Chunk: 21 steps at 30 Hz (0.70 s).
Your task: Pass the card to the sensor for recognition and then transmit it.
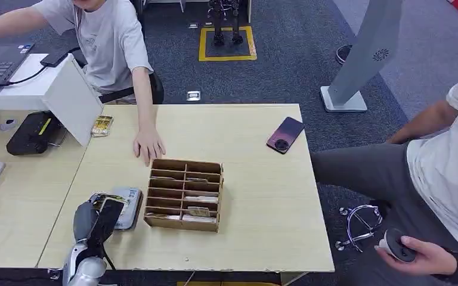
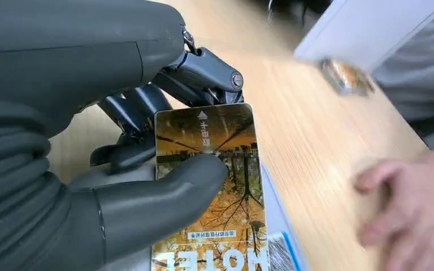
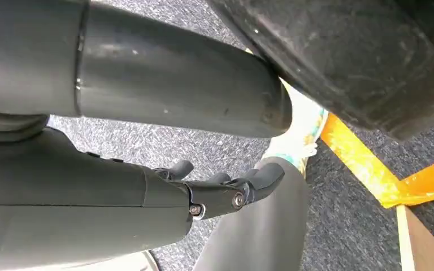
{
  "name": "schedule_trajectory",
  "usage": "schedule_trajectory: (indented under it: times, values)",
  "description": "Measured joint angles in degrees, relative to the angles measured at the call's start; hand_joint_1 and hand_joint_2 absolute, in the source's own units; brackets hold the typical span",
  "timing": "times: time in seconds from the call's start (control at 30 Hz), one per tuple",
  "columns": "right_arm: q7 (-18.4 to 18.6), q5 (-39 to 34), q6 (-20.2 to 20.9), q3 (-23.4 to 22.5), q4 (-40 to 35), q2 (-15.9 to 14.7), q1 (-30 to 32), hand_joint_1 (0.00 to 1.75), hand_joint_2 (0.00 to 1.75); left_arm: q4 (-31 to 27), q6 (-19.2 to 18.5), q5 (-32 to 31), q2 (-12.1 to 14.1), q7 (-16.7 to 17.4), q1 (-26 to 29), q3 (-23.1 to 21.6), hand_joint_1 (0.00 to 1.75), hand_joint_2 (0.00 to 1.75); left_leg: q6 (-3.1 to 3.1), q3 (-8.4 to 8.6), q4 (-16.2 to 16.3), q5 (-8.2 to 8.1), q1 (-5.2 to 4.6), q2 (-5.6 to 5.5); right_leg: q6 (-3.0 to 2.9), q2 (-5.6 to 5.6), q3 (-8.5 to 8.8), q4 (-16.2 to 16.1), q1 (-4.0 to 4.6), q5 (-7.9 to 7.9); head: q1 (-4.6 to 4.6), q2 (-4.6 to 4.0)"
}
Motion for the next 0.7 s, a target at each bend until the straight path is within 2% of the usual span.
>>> schedule_trajectory:
  times: [0.17, 0.2, 0.23, 0.27, 0.37, 0.5, 0.6, 0.7]
  values:
    - [-0.02, 0.0, -0.04, 0.0, 0.0, 0.0, 0.0, 0.0, 0.0, -0.13, -0.77, 1.09, -0.07, -0.24, 0.05, 0.12, 1.75, 1.75, 0.0, 0.0, 0.0, 0.0, 0.0, 0.0, 0.0, 0.0, 0.0, 0.0, 0.0, 0.0, 0.0, 0.0]
    - [-0.09, 0.04, -0.17, 0.02, 0.0, 0.0, 0.01, 0.0, 0.0, -2.03, -8.41, 13.23, -1.08, -2.13, 0.62, 1.4, 1.75, 1.75, 0.02, -0.01, 0.0, 0.02, 0.0, 0.0, 0.0, -0.01, 0.0, 0.0, 0.0, 0.0, 0.0, 0.0]
    - [-0.13, 0.15, -0.26, 0.02, 0.0, 0.0, 0.02, 0.0, 0.0, -3.1, -10.47, 17.37, -1.47, -2.82, 1.02, 1.93, 1.75, 1.75, 0.02, -0.02, 0.0, 0.02, 0.0, 0.0, 0.01, -0.01, -0.01, 0.0, 0.0, 0.01, 0.0, 0.0]
    - [-0.39, 0.33, -0.48, 0.11, 0.0, 0.0, 0.06, 0.0, 0.0, -6.98, -13.04, 26.68, -2.71, -5.41, 1.89, 2.34, 1.75, 1.75, 0.03, -0.06, 0.01, 0.06, 0.0, 0.02, 0.03, 0.02, -0.05, 0.0, 0.0, 0.03, 0.02, 0.0]
    - [-0.37, 1.0, -0.74, 0.35, 0.0, 0.0, -0.03, 0.0, 0.0, -14.27, -12.04, 35.63, -3.02, -6.91, -0.32, 2.6, 1.75, 1.75, 0.03, -0.06, 0.02, 0.07, 0.0, -0.02, 0.03, -0.02, -0.04, 0.0, 0.0, 0.05, 0.0, 0.0]
    - [0.07, 1.84, -0.7, 0.79, -0.02, 0.0, -0.35, 0.0, 0.0, -16.29, -8.73, 38.08, -2.49, -7.2, -5.92, 3.46, 1.75, 1.75, 0.01, -0.04, 0.01, 0.1, 0.02, -0.01, -0.03, -0.01, -0.04, 0.02, 0.02, 0.09, 0.0, 0.0]
    - [0.2, 2.05, -0.57, 1.0, -0.11, 0.0, -0.42, 0.0, 0.0, -16.24, -5.71, 36.19, -1.84, -7.59, -8.1, 3.61, 1.75, 1.75, 0.02, -0.08, 0.02, 0.11, 0.03, -0.02, -0.03, -0.02, -0.07, 0.02, 0.03, 0.08, 0.0, 0.0]
    - [0.22, 2.16, 0.26, 1.42, -0.15, 0.0, -0.79, 0.0, 0.0, -15.42, 0.8, 27.54, -0.7, -9.23, -10.89, 3.59, 1.75, 1.75, 0.02, -0.07, 0.02, 0.11, 0.02, -0.01, -0.03, 0.01, -0.08, 0.02, 0.03, 0.09, -0.02, 0.0]
